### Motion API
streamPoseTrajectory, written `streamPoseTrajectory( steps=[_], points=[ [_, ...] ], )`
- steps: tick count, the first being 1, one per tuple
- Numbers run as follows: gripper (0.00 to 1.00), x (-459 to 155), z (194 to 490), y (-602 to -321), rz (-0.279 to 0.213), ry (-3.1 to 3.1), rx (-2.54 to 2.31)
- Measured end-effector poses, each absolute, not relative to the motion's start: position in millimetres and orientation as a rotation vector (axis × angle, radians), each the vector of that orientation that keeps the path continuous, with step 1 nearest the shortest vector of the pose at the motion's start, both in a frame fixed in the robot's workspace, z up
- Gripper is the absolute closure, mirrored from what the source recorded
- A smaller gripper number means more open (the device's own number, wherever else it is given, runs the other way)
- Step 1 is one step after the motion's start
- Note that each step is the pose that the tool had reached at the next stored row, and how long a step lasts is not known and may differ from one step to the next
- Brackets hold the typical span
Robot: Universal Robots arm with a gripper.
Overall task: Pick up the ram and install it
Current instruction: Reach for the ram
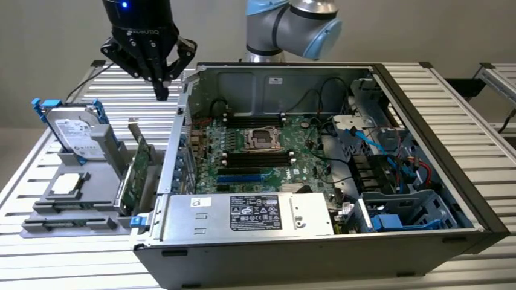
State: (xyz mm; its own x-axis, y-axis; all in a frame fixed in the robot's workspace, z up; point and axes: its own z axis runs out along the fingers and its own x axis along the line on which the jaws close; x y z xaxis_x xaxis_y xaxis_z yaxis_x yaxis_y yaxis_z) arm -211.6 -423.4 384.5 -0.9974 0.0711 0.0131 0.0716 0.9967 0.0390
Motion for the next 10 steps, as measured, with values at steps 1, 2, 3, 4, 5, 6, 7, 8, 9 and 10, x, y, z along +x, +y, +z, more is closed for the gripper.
streamPoseTrajectory(
  steps=[1,2,3,4,5,6,7,8,9,10],
  points=[
    [0.89,-213.8,384.4,-424.2,-0.061,-3.127,-0.112],
    [0.89,-215.9,384.3,-425.0,-0.060,-3.127,-0.112],
    [0.89,-217.7,384.2,-425.8,-0.060,-3.127,-0.112],
    [0.89,-219.5,384.1,-426.7,-0.059,-3.126,-0.111],
    [0.89,-221.1,383.9,-427.5,-0.059,-3.126,-0.111],
    [0.89,-222.9,383.8,-428.4,-0.058,-3.125,-0.111],
    [0.89,-224.6,383.7,-429.3,-0.058,-3.124,-0.111],
    [0.89,-226.3,383.6,-430.2,-0.058,-3.124,-0.111],
    [0.89,-228.1,383.4,-431.1,-0.057,-3.123,-0.111],
    [0.89,-230.0,383.3,-431.9,-0.057,-3.123,-0.111]
  ],
)
